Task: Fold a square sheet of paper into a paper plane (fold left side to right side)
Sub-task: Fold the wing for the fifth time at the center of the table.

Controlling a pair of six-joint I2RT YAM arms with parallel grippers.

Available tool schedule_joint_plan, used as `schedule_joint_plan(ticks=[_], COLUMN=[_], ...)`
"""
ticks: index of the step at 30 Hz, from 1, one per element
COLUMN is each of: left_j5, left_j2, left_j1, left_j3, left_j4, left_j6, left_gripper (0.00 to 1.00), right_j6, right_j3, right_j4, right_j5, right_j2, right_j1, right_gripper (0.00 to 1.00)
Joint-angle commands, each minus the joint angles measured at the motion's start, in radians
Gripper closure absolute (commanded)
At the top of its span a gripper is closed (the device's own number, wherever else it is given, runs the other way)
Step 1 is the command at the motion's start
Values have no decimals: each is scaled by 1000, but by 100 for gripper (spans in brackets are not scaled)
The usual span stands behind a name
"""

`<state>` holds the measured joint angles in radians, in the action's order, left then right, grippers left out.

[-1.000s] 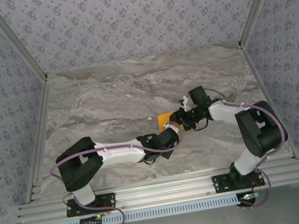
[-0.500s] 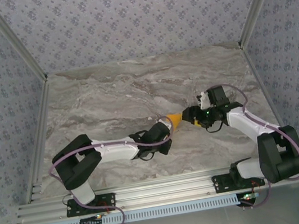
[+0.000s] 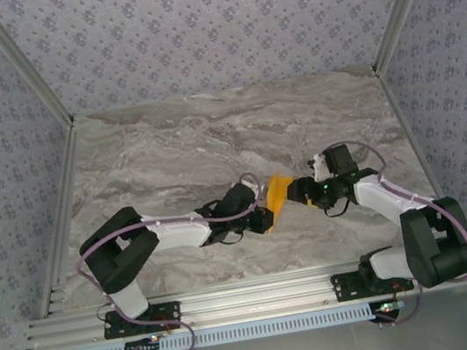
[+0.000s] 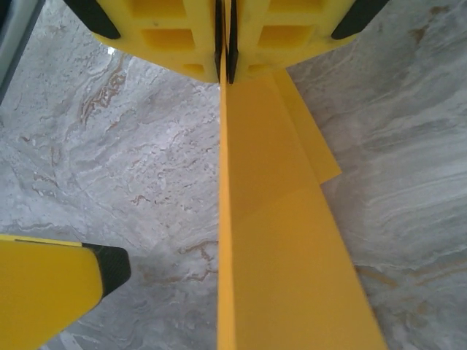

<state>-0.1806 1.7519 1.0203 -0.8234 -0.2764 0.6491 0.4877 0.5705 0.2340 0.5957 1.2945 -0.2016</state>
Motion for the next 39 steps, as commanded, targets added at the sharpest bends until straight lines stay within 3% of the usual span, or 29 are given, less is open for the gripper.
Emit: schedule_joint_plan(ticks=[1,5,11,17,20,30,39], left_j5=[-48,-64,-83,-95,-93,-41,20], left_j2=[39,66,89,97,91,-42,-175], left_j1=[-3,-4,-3,-3,-3,-3,-3], left_j3=[-28,-52,-71,-85,-90,-70,-36], left_j4=[-25,-17,-16,-9,2,43,85], left_j6=[34,41,44,39,35,7,2], left_gripper=[88,88,89,88,87,72,61], right_j6=[0,4,38,45,42,40,81], right_j3=[-26,-23,-7,21,36,17,47], right_j4=[-71,-59,-74,-99,-92,-174,-321], right_j5=[44,20,-30,-40,-47,69,187], right_j2=[29,72,113,162,190,202,251], right_j1=[-5,-5,-4,-2,-2,0,-62], right_gripper=[31,33,50,55,62,86,90])
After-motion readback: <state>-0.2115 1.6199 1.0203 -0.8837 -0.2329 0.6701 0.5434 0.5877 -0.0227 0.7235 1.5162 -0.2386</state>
